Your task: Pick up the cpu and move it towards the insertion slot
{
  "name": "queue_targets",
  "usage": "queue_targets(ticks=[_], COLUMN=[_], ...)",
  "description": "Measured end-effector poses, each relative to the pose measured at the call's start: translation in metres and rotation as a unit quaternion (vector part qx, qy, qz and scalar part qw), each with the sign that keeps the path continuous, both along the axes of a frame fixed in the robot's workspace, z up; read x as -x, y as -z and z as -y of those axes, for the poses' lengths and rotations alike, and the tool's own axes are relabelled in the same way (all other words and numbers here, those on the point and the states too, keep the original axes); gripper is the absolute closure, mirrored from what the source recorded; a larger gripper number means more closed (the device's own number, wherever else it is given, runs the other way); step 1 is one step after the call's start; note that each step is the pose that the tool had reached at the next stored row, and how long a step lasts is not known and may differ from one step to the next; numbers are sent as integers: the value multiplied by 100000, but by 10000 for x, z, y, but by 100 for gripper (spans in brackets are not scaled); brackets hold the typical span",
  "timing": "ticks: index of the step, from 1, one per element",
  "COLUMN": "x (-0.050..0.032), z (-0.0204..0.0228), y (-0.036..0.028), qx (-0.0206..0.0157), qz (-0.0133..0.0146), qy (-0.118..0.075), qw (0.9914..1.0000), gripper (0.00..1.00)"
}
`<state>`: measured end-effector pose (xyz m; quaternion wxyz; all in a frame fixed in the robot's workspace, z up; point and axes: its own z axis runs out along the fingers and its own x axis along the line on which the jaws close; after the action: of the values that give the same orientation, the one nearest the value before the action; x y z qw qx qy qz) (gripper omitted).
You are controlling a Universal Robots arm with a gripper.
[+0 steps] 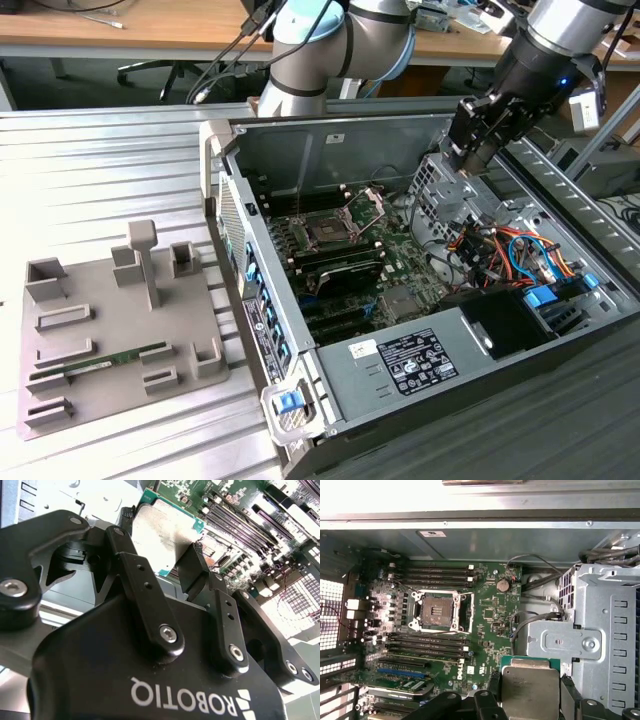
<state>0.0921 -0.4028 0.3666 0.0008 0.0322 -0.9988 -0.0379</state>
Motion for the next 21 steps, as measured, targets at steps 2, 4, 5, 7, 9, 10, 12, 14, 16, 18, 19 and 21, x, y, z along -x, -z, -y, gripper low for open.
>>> queue_targets(ticks=[2,4,5,7,9,10,12,14,16,18,19,21], x=[-18,-23,-26,-31,-40,-42,-48,-50,-54,-57,-58,-62], z=[-2,-3,-3,-4,-6,-6,-7,-7,-7,-7,-7,-7], y=[4,5,6,7,9,9,11,11,13,14,15,16], qx=[-3,-4,-2,-3,0,-2,-2,1,-5,-1,-2,-2], qz=[0,-1,0,-1,0,0,1,-2,0,1,1,0], qy=[1,1,0,0,-2,0,1,6,-2,-3,1,-1], qw=[100000,100000,100000,100000,100000,100000,100000,100000,100000,100000,100000,100000], gripper=[45,45,45,45,45,45,45,45,45,45,45,45])
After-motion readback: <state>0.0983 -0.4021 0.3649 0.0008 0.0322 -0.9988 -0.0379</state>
